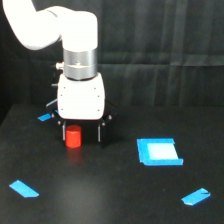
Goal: Pick up the red object from the table
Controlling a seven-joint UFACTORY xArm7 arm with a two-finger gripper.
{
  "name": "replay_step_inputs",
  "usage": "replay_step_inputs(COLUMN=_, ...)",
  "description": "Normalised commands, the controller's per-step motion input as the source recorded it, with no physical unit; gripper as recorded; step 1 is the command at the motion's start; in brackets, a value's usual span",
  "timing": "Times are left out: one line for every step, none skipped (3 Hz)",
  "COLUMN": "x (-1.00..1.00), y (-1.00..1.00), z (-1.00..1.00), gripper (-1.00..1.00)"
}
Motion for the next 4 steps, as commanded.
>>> replay_step_inputs(x=-0.03, y=-0.02, z=-0.13, gripper=-0.84)
replay_step_inputs(x=0.07, y=0.09, z=-0.11, gripper=-1.00)
replay_step_inputs(x=0.10, y=-0.05, z=-0.13, gripper=-1.00)
replay_step_inputs(x=0.13, y=-0.07, z=-0.04, gripper=-1.00)
